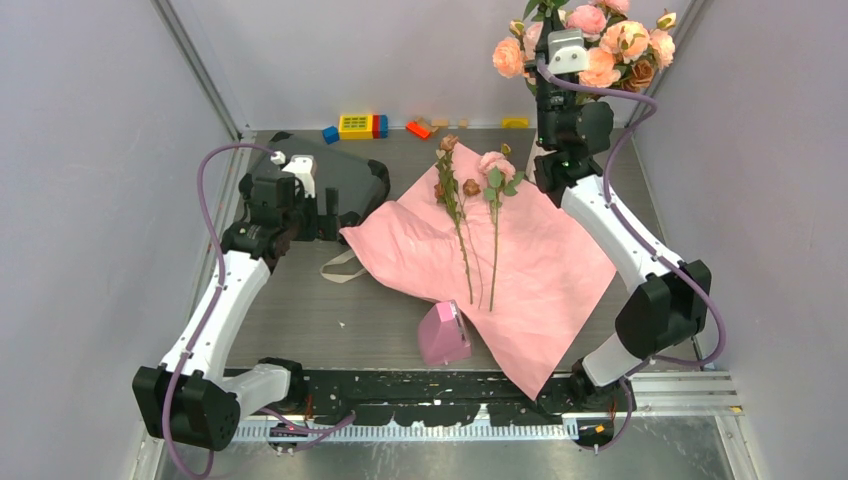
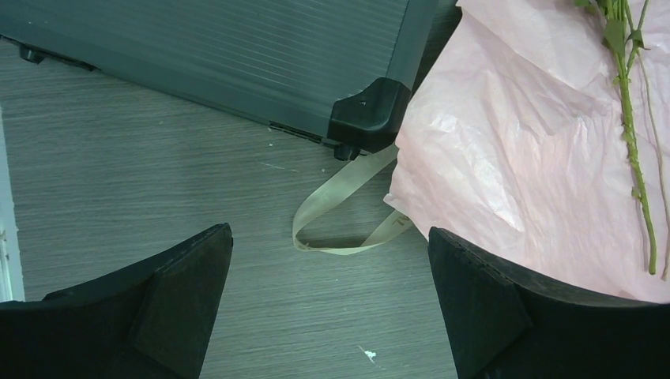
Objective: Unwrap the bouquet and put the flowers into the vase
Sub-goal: Insert the fake flower into the vase.
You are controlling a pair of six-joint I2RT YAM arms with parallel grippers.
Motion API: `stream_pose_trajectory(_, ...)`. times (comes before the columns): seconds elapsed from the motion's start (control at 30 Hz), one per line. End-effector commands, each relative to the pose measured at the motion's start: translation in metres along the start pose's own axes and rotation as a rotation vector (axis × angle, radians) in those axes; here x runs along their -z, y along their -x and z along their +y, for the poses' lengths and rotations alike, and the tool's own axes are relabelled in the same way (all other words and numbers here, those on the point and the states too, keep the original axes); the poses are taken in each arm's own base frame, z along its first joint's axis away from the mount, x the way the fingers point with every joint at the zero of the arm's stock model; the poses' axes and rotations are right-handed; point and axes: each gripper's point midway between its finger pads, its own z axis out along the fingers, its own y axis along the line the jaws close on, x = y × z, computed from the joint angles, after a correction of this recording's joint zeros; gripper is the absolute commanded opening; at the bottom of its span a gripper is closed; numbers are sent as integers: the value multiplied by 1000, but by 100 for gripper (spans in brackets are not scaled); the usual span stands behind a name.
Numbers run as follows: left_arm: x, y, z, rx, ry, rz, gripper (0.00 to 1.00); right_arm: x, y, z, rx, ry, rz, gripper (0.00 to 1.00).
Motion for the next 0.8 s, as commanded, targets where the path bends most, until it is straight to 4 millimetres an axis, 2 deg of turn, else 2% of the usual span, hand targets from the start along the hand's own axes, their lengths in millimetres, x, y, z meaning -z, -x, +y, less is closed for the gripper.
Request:
stream_pose_trajectory(0.0, 6, 7, 3, -21, 13, -39, 97, -4, 19, -12, 22, -50, -73, 0)
stream_pose_trajectory(0.17, 5, 6, 3, -23, 14, -37, 97, -4, 14, -11, 63, -52, -65, 0)
stream_pose_trajectory(0.53, 6, 6, 4, -24, 16, -40, 97, -2, 19, -15, 74, -60, -83, 0)
stream_pose_trajectory(0.77, 6, 6, 4, -27, 17, -45, 97, 0, 5, -21, 10, -89, -85, 0)
